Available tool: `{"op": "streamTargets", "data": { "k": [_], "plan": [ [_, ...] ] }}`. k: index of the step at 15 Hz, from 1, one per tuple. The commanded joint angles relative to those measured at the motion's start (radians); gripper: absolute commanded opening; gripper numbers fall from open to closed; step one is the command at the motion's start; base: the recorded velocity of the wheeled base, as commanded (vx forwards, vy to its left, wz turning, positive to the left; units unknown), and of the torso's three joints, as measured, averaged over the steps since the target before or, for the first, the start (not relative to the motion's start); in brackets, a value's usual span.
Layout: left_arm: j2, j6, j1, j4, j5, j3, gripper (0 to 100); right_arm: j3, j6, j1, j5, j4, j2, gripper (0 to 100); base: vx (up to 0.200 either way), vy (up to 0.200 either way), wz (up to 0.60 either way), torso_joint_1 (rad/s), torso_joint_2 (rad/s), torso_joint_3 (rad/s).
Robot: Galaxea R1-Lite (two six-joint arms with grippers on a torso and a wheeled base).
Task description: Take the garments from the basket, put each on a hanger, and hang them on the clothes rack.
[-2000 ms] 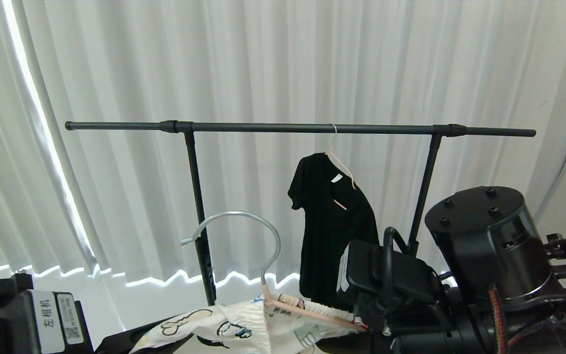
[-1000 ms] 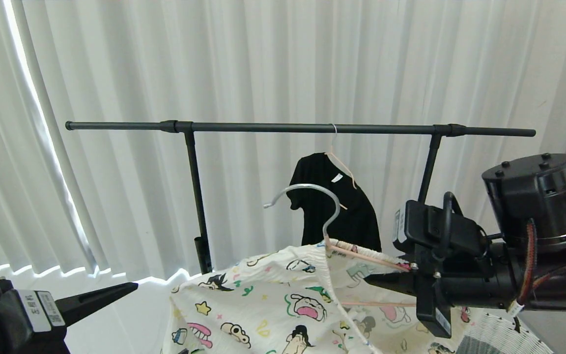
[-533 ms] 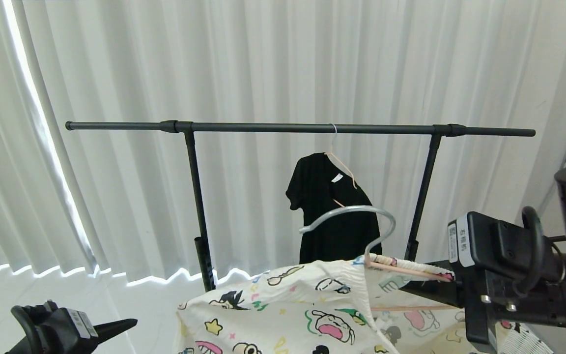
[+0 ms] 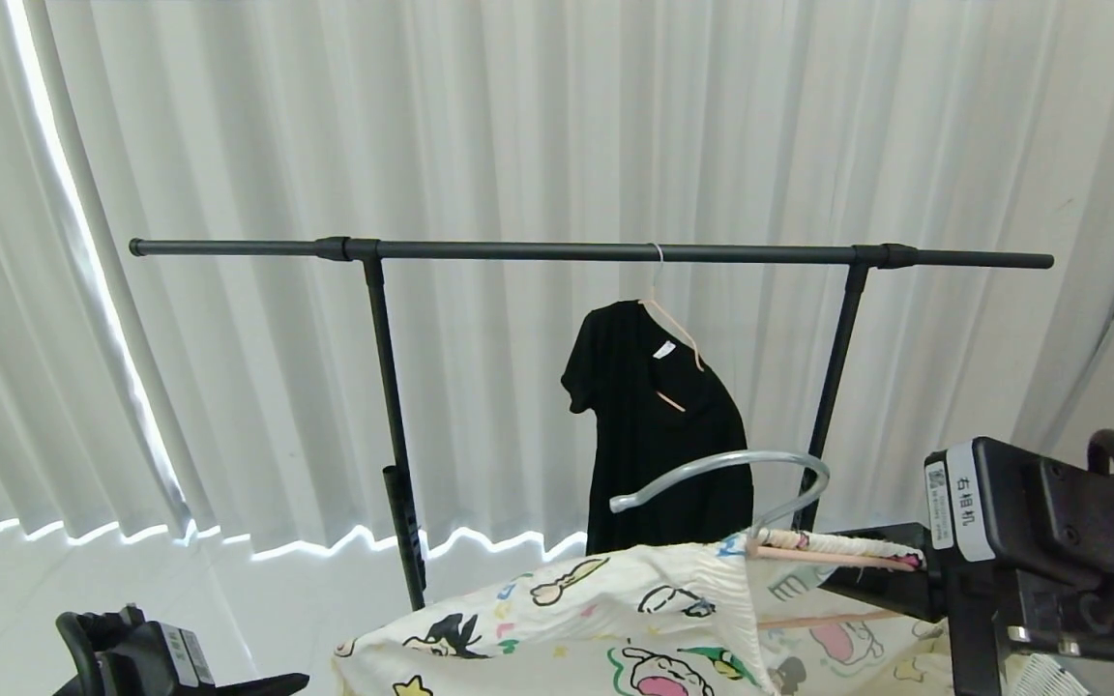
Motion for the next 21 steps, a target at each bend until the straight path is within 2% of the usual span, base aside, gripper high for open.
{"op": "streamTargets", "data": {
  "k": [1,6,8,12,15,21],
  "plan": [
    [0.001,0.0,-0.001,0.0,-0.001,-0.004,0,-0.001,0.0,0.011,-0.001,-0.009,0.001,0,0.0,0.0,0.0,0.0,0.0,0.0],
    [0.004,-0.002,0.002,0.0,0.005,0.001,0,-0.001,0.003,0.014,-0.002,-0.011,0.001,0,0.0,0.0,0.0,0.0,0.0,0.0],
    [0.002,-0.003,0.028,0.0,0.022,0.002,0,0.001,0.005,0.012,-0.004,-0.024,0.001,0,0.0,0.0,0.0,0.0,0.0,0.0],
    [0.027,0.004,0.136,0.001,0.087,0.027,0,0.003,0.008,-0.009,-0.004,-0.049,0.001,0,0.0,0.0,0.0,0.0,0.0,0.0],
    [0.087,0.003,0.174,0.0,0.186,0.02,0,0.003,0.009,-0.049,-0.004,-0.101,0.008,0,0.0,0.0,0.0,0.0,0.0,0.0],
    [0.077,0.004,0.162,-0.002,0.208,-0.004,0,0.003,0.028,-0.066,-0.004,-0.124,0.008,0,0.0,0.0,0.0,0.0,0.0,0.0]
  ]
}}
